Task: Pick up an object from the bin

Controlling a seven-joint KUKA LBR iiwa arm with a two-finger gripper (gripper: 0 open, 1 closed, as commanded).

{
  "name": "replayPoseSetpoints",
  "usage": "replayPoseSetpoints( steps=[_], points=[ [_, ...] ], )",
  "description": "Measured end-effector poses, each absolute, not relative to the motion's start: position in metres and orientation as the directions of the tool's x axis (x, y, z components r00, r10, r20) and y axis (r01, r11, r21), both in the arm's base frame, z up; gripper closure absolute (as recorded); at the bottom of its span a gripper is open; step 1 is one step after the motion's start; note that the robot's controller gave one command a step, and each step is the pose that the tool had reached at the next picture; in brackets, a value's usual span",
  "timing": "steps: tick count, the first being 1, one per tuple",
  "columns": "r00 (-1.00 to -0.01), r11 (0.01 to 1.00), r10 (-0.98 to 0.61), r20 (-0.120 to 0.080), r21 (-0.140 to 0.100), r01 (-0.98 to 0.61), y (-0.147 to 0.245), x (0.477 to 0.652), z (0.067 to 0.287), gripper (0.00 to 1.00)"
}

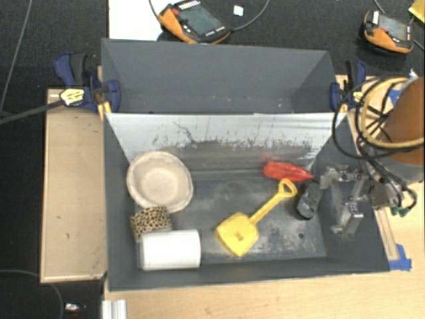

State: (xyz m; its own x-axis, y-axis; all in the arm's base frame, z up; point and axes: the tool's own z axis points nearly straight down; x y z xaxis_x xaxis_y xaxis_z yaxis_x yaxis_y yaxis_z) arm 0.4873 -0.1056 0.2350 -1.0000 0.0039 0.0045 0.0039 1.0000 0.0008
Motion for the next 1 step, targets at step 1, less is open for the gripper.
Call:
replayPoseSetpoints(
  steps=[1],
  points=[
    [-1.0, 1.0, -0.003, -0.003, -0.001, -0.003, -0.105, 0.4889, 0.2385, 0.0]
  ],
)
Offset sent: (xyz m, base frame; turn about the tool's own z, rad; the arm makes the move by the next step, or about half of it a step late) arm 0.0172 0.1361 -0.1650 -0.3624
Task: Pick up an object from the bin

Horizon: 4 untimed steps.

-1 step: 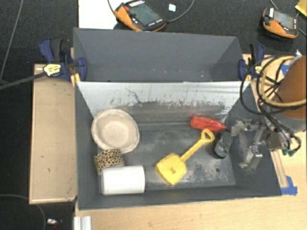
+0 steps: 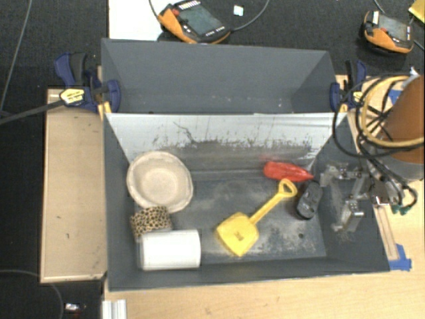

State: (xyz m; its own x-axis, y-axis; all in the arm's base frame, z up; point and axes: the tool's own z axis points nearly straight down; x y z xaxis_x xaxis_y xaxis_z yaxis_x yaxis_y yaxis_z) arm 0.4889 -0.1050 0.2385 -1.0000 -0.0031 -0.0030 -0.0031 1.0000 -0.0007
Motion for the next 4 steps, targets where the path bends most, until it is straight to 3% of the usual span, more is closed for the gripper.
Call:
replayPoseSetpoints(
  steps=[1, 2, 3, 4],
  points=[
    [-0.964, 0.964, -0.266, -0.005, -0.002, -0.266, -0.003, 0.502, 0.112, 0.0],
    [-0.959, 0.959, -0.284, -0.013, -0.007, -0.284, -0.018, 0.532, 0.161, 0.0],
    [-0.85, 0.85, -0.527, -0.007, -0.001, -0.527, -0.04, 0.558, 0.126, 0.0],
    [-0.757, 0.757, -0.654, -0.012, -0.012, -0.654, -0.056, 0.584, 0.071, 0.0]
  ],
)
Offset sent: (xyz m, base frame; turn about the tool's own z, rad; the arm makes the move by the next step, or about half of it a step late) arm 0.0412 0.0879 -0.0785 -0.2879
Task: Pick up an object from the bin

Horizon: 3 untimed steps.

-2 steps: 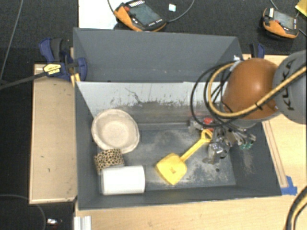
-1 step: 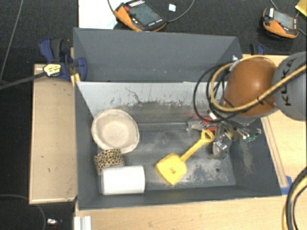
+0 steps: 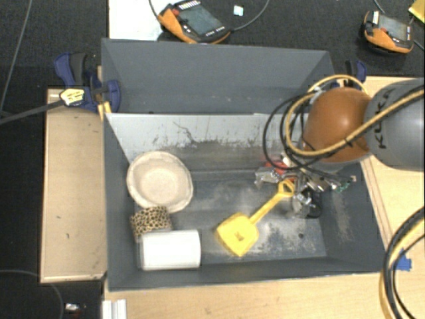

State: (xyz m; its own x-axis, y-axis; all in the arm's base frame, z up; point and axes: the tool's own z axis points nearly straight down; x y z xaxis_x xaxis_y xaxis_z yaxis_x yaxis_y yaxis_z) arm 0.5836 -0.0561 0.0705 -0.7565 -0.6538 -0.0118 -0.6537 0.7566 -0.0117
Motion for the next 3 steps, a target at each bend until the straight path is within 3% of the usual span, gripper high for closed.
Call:
replayPoseSetpoints(
  steps=[1, 3],
  points=[
    [-0.611, 0.611, -0.792, -0.011, -0.007, -0.792, -0.057, 0.585, 0.071, 1.0],
    [-0.613, 0.613, -0.79, -0.014, -0.009, -0.79, -0.056, 0.586, 0.081, 1.0]
  ],
)
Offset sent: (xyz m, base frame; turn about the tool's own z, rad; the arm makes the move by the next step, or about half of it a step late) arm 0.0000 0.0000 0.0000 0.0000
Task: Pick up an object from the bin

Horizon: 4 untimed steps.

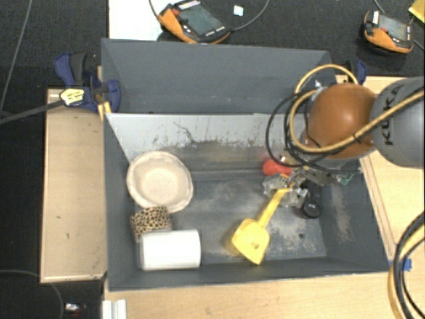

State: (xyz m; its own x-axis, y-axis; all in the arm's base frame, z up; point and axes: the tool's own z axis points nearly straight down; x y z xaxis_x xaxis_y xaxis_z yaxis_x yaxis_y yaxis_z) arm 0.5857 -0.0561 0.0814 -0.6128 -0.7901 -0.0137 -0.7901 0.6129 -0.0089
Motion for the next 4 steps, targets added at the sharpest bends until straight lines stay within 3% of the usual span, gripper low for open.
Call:
replayPoseSetpoints(
  steps=[2, 4],
  points=[
    [-0.615, 0.615, -0.788, -0.02, -0.014, -0.788, -0.055, 0.587, 0.094, 1.0],
    [-0.622, 0.622, -0.783, -0.018, -0.006, -0.783, -0.054, 0.585, 0.176, 1.0]
  ],
)
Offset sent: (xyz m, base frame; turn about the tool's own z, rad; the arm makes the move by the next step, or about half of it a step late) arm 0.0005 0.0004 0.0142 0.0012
